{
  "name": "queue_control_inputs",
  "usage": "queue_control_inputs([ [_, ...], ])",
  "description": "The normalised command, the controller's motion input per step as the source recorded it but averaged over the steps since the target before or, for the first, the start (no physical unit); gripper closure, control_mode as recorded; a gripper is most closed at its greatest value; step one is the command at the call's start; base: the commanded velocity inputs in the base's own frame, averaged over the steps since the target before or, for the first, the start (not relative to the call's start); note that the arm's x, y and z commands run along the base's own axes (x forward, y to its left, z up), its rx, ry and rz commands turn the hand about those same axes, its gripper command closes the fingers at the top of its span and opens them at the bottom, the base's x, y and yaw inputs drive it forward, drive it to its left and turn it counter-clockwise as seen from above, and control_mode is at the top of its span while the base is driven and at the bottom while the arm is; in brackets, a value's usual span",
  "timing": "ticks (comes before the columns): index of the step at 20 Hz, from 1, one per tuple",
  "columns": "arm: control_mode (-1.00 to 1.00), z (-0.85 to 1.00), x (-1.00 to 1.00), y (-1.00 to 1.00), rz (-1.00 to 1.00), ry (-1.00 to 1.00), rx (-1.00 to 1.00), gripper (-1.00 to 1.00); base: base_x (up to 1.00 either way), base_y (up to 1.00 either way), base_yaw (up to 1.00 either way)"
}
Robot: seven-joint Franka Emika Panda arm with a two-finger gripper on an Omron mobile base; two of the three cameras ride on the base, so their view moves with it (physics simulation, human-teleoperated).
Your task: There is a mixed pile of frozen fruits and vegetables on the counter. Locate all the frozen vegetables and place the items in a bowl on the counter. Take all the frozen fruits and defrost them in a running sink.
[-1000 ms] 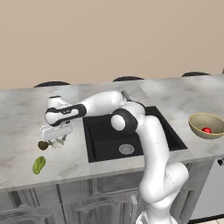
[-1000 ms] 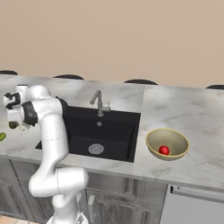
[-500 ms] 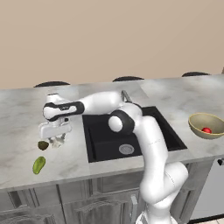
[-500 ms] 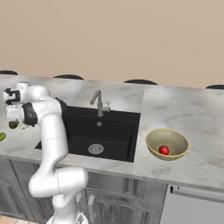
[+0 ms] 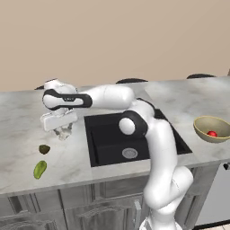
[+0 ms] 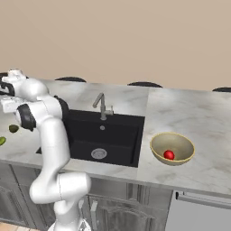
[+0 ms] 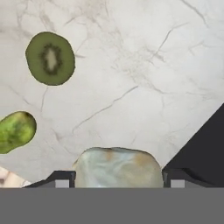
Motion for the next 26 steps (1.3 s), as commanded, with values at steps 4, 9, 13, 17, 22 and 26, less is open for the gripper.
queue_control_inputs([
  [4,-1.0,0.37,-0.45,-0.74,0.0,-0.15,0.01,1.0,0.0,0.0,0.0],
  [9,-1.0,0.01,-0.33,-0.96,0.0,-0.12,0.13,1.0,0.0,0.0,0.0],
  [13,-1.0,0.06,-0.32,-0.9,0.0,-0.14,0.24,1.0,0.0,0.0,0.0],
  [17,-1.0,0.16,-0.33,-0.94,0.0,-0.06,0.15,1.0,0.0,0.0,0.0],
  [22,-1.0,0.34,-0.34,-0.9,0.0,-0.12,0.05,1.0,0.0,0.0,0.0],
  [26,-1.0,0.35,-0.26,-0.78,0.0,-0.05,0.02,1.0,0.0,0.0,0.0],
])
